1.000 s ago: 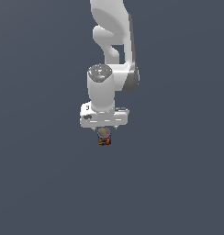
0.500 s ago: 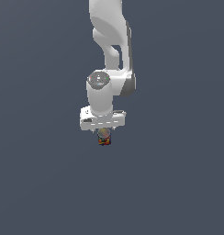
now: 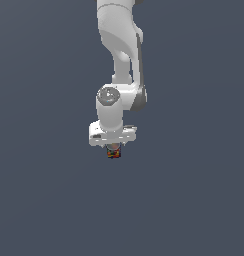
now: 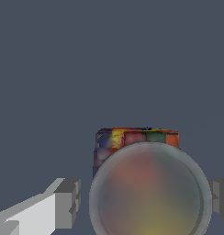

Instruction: Pick up the object and move it to a goal position.

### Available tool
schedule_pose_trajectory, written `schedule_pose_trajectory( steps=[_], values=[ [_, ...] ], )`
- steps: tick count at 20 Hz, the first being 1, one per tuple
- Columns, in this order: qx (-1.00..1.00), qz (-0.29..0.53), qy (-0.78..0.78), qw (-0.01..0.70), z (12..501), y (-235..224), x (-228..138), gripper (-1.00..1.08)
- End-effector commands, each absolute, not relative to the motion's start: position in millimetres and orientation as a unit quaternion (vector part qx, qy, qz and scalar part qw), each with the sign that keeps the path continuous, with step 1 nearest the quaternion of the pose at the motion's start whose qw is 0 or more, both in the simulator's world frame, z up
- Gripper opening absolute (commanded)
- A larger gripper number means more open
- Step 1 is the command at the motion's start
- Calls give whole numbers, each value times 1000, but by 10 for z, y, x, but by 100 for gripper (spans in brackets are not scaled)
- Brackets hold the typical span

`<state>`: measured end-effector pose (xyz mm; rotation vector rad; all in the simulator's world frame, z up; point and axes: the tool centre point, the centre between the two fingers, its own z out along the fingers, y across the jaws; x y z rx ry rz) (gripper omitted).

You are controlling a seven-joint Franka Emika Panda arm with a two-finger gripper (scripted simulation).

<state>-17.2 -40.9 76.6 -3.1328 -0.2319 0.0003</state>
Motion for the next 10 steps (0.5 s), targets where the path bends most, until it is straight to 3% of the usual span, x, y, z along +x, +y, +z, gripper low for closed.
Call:
schedule_pose_trajectory(
  steps=[1,6,7,10],
  values=[
    [-997,0,-74,0,654,-408,-175,100],
    [-997,0,-75,0,580,-411,-165,100],
    [-997,0,-75,0,580,-411,-165,-100],
    [-997,0,-75,0,580,-411,-165,-100]
  ],
)
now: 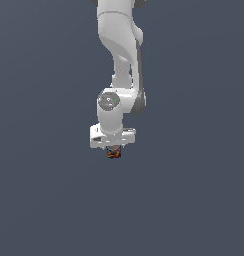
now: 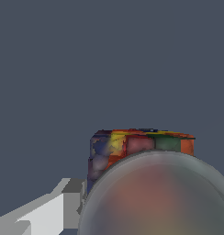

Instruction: Pick up the object and move it to a goal position.

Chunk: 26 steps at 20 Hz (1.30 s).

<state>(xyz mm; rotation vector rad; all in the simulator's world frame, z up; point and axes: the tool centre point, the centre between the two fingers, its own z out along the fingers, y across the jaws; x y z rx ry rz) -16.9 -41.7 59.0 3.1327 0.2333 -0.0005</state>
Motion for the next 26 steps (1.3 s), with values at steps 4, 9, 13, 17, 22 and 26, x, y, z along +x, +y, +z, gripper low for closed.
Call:
schedule_pose_trajectory(
  steps=[4,9,13,17,22,26],
  values=[
    [997,0,75,0,580,-411,-165,-100],
    [997,0,74,0,600,-416,-171,-100],
    [997,0,74,0,693,-402,-175,-100],
    [997,0,74,0,882,-374,-183,-100],
    [997,0,74,0,1260,-319,-197,-100],
    [997,0,74,0,1662,-261,-210,-100]
  ],
)
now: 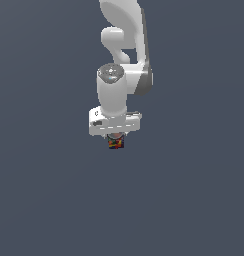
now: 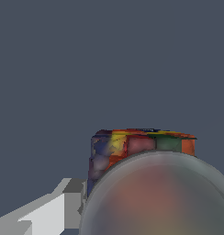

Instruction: Pick up the object and move it to a goal position.

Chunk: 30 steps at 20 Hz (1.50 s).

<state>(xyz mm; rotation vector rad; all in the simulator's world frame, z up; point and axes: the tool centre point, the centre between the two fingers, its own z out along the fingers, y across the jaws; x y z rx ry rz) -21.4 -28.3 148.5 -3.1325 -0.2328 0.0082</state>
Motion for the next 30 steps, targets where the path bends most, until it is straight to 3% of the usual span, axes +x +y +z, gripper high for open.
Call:
schedule_pose_trajectory(
  steps=[1,17,30],
  values=[
    [-997,0,-74,0,1775,-245,-213,-100],
    [-997,0,-75,0,3536,15,-233,-100],
    [-997,0,-75,0,4131,103,-200,-100]
  ],
)
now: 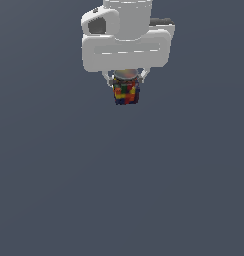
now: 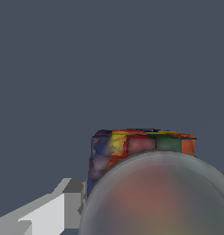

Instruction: Pick up the object and move it to a goal position.

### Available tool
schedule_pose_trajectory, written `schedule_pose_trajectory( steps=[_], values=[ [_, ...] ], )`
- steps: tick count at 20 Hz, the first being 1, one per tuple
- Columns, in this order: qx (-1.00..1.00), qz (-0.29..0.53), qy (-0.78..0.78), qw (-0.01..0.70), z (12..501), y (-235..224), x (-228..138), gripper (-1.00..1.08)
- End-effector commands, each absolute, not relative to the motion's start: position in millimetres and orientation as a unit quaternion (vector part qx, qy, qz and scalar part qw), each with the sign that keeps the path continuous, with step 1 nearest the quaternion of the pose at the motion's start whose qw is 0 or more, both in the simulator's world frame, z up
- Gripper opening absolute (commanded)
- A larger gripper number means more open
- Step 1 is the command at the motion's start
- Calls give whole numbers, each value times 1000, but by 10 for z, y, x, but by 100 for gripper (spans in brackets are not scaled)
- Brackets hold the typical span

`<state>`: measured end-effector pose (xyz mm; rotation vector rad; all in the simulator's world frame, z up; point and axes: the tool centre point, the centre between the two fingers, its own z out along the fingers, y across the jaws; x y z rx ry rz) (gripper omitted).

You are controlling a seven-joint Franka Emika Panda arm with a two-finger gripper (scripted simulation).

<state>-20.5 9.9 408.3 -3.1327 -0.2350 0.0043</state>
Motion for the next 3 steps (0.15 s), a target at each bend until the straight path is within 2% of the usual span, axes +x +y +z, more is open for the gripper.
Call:
schedule_pose_trajectory(
  steps=[1,3],
  values=[
    [-997,0,-75,0,4139,104,-197,-100],
    [-997,0,-75,0,4141,104,-193,-100]
  ],
)
